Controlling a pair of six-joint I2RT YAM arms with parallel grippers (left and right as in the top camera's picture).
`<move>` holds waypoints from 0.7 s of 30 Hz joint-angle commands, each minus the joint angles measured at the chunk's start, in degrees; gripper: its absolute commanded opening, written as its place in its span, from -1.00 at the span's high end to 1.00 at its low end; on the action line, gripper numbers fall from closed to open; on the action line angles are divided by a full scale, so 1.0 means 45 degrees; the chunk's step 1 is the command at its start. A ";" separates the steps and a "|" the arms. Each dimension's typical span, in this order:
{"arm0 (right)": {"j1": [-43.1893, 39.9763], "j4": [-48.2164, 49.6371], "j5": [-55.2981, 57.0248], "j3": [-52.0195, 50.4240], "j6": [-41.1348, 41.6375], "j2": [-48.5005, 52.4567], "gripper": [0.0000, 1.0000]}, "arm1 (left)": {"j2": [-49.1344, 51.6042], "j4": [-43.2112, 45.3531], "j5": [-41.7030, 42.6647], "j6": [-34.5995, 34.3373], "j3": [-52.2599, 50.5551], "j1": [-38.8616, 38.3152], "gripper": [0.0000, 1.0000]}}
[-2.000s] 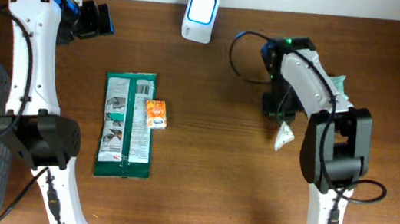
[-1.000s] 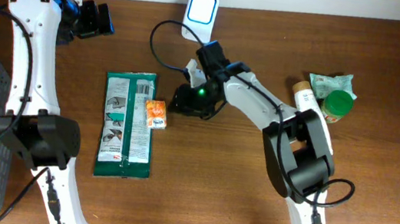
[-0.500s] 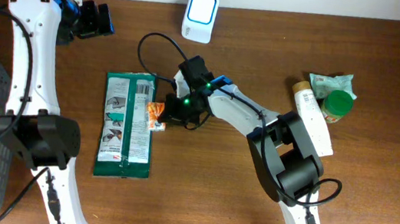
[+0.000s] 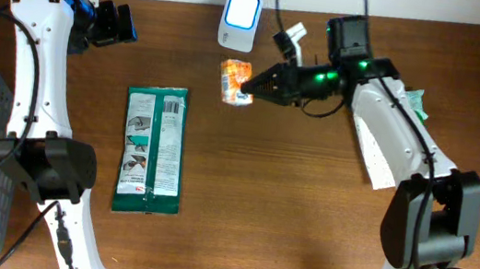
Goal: Scan the item barcode
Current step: 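Lift the orange box with the right gripper to the scanner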
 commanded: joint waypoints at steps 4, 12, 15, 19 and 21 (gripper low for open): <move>-0.1010 -0.1375 -0.2312 0.0044 -0.0005 -0.0194 0.92 | 0.0165 0.0019 0.0087 -0.0029 0.0019 -0.0015 -0.98; -0.1588 -0.1758 -0.2302 0.0044 0.0495 -0.2846 0.92 | 0.0165 0.0019 0.0087 -0.0029 0.0019 -0.0015 -0.99; -0.1598 -0.1753 -0.2302 0.0044 0.0777 -0.3536 0.92 | 0.0165 0.0019 0.0087 -0.0029 0.0019 -0.0015 -0.98; -0.1365 -0.1462 0.0039 0.0049 0.1341 -0.3526 0.92 | 0.0165 0.0019 0.0087 -0.0029 0.0019 -0.0015 -0.99; -0.0534 -0.1418 0.3993 0.0437 0.1729 -0.3517 0.92 | 0.0165 0.0019 0.0087 -0.0029 0.0019 -0.0015 -0.98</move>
